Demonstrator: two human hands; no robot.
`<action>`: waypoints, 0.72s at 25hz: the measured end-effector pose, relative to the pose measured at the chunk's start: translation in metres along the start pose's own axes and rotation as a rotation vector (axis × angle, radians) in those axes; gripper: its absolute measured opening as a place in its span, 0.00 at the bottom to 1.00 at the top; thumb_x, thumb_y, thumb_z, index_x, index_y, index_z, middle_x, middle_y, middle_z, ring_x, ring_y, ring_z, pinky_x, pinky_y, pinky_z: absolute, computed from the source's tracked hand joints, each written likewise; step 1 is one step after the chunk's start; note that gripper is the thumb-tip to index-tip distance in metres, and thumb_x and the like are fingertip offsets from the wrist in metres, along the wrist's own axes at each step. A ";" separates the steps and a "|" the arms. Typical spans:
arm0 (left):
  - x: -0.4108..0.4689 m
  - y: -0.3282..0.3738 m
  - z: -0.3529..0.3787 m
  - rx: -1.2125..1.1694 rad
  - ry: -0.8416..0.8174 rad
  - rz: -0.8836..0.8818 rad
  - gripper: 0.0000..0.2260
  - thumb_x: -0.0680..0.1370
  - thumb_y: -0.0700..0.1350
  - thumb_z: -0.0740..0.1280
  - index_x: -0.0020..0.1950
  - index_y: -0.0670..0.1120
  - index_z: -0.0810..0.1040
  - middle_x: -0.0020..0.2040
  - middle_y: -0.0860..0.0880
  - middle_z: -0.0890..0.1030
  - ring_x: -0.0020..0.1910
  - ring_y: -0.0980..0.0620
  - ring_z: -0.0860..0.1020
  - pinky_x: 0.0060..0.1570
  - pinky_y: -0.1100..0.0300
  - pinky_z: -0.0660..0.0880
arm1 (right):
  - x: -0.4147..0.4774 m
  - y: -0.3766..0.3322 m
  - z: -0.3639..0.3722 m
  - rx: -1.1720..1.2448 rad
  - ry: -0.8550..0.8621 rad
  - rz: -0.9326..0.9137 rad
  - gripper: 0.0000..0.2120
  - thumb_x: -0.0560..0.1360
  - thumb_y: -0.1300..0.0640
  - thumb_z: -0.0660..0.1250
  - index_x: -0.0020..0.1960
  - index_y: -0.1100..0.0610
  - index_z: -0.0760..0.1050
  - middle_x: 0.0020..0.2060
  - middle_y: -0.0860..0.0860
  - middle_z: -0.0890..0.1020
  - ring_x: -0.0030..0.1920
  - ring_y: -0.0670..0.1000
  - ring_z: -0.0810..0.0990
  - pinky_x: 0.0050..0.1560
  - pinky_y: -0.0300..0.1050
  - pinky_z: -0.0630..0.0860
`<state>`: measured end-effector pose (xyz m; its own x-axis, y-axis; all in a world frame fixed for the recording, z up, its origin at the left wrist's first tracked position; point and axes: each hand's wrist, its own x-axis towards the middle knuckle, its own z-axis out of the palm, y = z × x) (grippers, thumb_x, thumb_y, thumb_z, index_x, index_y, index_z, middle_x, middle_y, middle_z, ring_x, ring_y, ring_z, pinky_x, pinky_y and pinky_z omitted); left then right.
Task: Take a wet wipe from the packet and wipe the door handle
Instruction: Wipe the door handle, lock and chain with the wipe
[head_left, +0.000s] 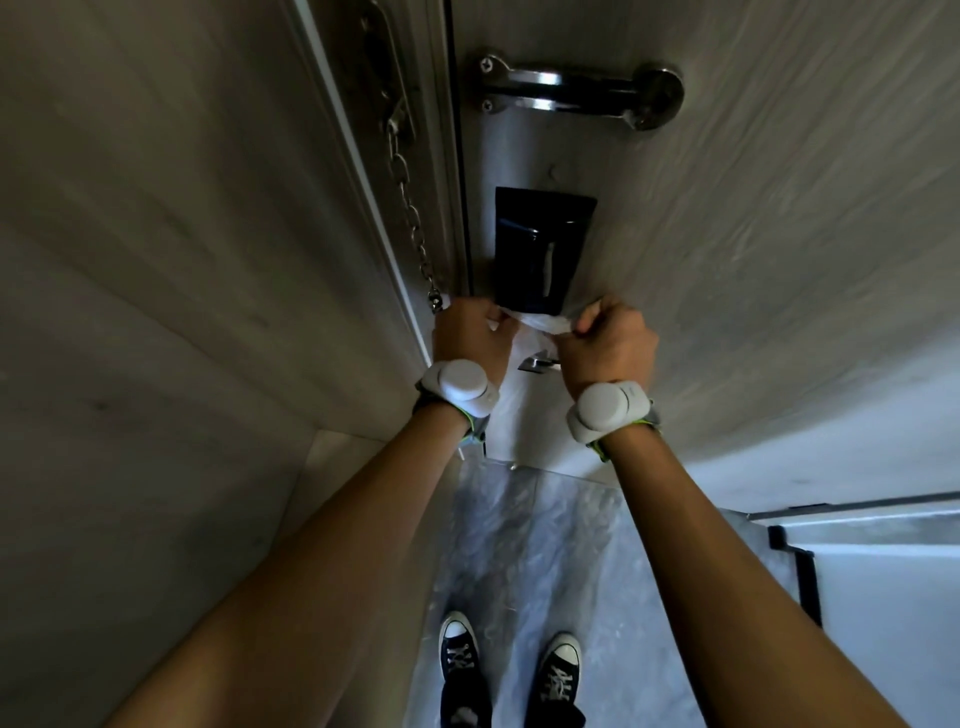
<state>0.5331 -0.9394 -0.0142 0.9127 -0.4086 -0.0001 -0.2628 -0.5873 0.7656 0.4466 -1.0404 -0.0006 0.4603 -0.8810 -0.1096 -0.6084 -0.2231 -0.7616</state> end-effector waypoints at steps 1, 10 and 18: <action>-0.001 -0.002 -0.002 -0.012 0.016 0.002 0.09 0.75 0.47 0.71 0.40 0.42 0.84 0.40 0.44 0.85 0.42 0.47 0.82 0.41 0.62 0.71 | -0.002 -0.002 0.002 0.024 -0.003 -0.037 0.09 0.67 0.61 0.69 0.33 0.52 0.71 0.36 0.54 0.84 0.44 0.62 0.83 0.45 0.48 0.78; -0.010 -0.026 -0.020 0.018 0.046 -0.025 0.12 0.75 0.53 0.71 0.40 0.45 0.85 0.38 0.47 0.86 0.39 0.51 0.82 0.39 0.66 0.68 | -0.026 -0.006 0.017 0.089 0.006 -0.095 0.04 0.71 0.59 0.69 0.42 0.57 0.83 0.40 0.56 0.87 0.46 0.60 0.84 0.49 0.51 0.80; -0.015 -0.046 -0.021 -0.040 0.060 -0.040 0.07 0.72 0.49 0.74 0.42 0.45 0.82 0.40 0.50 0.84 0.38 0.57 0.77 0.32 0.79 0.64 | -0.053 0.005 0.038 0.074 -0.045 -0.186 0.05 0.72 0.52 0.73 0.44 0.53 0.86 0.36 0.52 0.87 0.43 0.51 0.86 0.42 0.38 0.74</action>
<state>0.5382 -0.8916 -0.0365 0.9396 -0.3421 0.0058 -0.2138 -0.5738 0.7906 0.4434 -0.9794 -0.0230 0.5896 -0.8076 0.0098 -0.4620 -0.3472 -0.8161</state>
